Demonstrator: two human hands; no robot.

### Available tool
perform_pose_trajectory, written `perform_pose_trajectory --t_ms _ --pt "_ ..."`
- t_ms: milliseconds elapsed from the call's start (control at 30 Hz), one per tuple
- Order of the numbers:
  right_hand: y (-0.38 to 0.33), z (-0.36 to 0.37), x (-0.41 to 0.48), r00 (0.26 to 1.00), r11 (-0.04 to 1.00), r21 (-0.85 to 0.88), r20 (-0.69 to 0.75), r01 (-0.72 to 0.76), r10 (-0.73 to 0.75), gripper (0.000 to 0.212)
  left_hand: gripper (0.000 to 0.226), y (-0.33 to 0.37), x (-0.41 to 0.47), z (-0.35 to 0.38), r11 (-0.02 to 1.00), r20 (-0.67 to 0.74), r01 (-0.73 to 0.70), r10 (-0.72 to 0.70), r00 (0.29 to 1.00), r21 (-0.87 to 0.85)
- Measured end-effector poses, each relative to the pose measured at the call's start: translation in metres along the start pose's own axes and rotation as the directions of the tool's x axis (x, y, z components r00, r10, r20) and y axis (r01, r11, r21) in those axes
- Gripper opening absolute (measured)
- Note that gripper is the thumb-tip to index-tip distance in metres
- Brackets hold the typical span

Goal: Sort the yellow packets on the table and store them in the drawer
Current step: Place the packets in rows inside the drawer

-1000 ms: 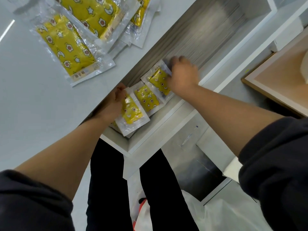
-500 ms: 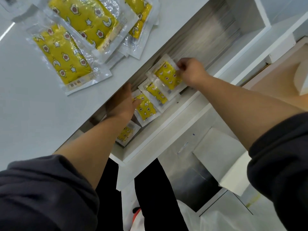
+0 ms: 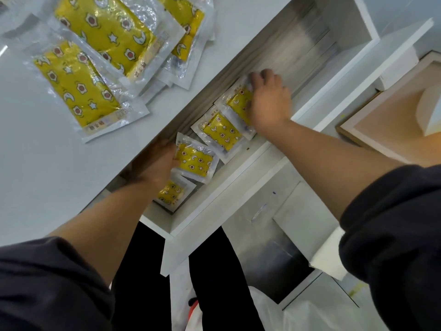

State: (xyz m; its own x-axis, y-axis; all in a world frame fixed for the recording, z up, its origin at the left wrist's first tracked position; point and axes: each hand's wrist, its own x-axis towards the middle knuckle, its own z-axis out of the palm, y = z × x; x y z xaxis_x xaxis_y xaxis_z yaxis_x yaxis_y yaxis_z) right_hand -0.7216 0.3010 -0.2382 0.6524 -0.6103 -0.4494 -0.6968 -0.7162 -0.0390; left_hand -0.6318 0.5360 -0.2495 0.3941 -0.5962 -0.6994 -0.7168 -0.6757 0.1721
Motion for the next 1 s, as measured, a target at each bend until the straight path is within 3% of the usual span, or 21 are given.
perform_pose_trajectory --t_ms 67,133,200,300,367,467,600,667,767,900,1000 --pt "-0.013 0.009 -0.014 0.983 0.990 0.010 0.121 0.137 -0.137 0.081 0.015 0.005 0.000 -0.004 0.994 -0.013 -0.071 0.073 0.997 0.078" --pt "-0.024 0.018 -0.022 0.937 0.994 0.047 0.332 0.096 -0.106 0.099 0.019 0.006 0.001 -0.009 0.985 -0.022 -0.122 0.126 0.992 0.121" --pt "-0.030 0.026 -0.024 0.896 0.999 0.051 0.444 0.008 -0.030 0.109 0.020 0.002 0.005 -0.010 0.971 -0.058 -0.181 0.192 0.980 0.155" --pt "-0.034 0.034 -0.022 0.904 0.998 0.015 0.426 -0.056 0.045 0.117 0.019 0.002 0.010 -0.010 0.951 -0.003 -0.249 0.254 0.967 0.181" --pt "-0.035 0.040 -0.022 0.919 0.998 0.002 0.390 -0.070 0.063 0.120 0.016 0.003 0.015 -0.011 0.976 0.043 -0.171 0.166 0.985 0.136" --pt "-0.035 0.045 -0.027 0.926 0.998 -0.008 0.373 -0.061 0.059 0.117 0.029 0.009 0.015 -0.013 0.974 -0.027 -0.152 0.158 0.987 0.166" --pt "-0.034 0.046 -0.030 0.917 0.995 0.008 0.389 -0.101 0.090 0.115 0.046 0.021 0.011 -0.011 0.959 -0.203 -0.226 0.259 0.944 0.174" --pt "-0.033 0.043 -0.029 0.911 0.994 0.026 0.404 -0.105 0.086 0.115 0.056 0.026 0.012 -0.005 0.921 -0.144 -0.295 0.338 0.930 0.253" --pt "-0.032 0.032 -0.032 0.901 0.991 0.050 0.424 -0.124 0.091 0.110 0.061 0.031 0.014 -0.006 0.910 -0.041 -0.271 0.298 0.954 0.315" --pt "-0.036 -0.002 -0.048 0.937 0.973 0.190 0.343 -0.133 0.061 0.089 0.062 0.039 -0.005 -0.030 0.955 -0.064 -0.255 0.267 0.962 0.151" --pt "-0.043 -0.038 -0.070 0.974 0.936 0.332 0.223 -0.118 0.044 0.067 0.045 0.043 -0.035 -0.057 0.985 -0.029 -0.168 0.167 0.986 -0.027"
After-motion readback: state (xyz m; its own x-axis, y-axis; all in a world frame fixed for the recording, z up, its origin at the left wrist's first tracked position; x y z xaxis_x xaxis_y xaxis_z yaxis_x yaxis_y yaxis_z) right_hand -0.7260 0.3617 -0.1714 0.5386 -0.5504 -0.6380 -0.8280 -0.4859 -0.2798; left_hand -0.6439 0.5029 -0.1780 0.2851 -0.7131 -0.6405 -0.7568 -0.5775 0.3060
